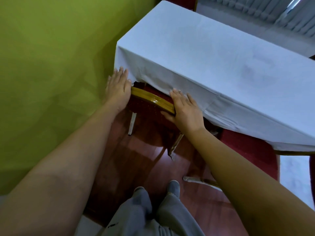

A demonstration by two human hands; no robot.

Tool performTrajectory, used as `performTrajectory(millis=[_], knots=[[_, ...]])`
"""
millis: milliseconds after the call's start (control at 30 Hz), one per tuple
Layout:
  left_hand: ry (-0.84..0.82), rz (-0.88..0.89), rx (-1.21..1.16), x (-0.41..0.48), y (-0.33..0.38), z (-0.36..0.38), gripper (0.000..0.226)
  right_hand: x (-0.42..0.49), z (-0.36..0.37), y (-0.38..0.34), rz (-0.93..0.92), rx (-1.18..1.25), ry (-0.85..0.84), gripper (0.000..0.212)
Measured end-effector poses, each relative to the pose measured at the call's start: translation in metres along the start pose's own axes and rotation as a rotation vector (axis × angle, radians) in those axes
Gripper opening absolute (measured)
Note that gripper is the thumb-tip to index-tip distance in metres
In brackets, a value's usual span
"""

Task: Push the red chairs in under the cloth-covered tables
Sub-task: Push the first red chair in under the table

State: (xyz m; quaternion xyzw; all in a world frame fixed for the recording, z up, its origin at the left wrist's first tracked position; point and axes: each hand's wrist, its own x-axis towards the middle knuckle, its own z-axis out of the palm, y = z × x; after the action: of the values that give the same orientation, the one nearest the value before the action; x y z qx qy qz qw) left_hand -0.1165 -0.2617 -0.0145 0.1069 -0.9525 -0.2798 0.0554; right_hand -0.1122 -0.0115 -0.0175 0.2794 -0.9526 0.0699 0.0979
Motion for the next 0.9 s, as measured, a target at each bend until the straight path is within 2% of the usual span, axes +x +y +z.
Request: performTrajectory(millis=[533, 767, 900], knots=[[-0.015, -0.056, 0.028, 0.042, 0.007, -0.002, 0.053, 0.039, 0.007, 0.005, 0.162, -0.078, -0.084, 0.081], [0.049, 0.164, -0.008, 0.015, 0.031, 0.008, 0.063, 0.018, 0.003, 0.001, 0.205, 0.015, -0.130, 0.079], [0.064, 0.259, 0.086, -0.001, 0.047, 0.015, 0.066, -0.013, -0.001, 0.013, 0.206, 0.049, -0.164, 0.077]])
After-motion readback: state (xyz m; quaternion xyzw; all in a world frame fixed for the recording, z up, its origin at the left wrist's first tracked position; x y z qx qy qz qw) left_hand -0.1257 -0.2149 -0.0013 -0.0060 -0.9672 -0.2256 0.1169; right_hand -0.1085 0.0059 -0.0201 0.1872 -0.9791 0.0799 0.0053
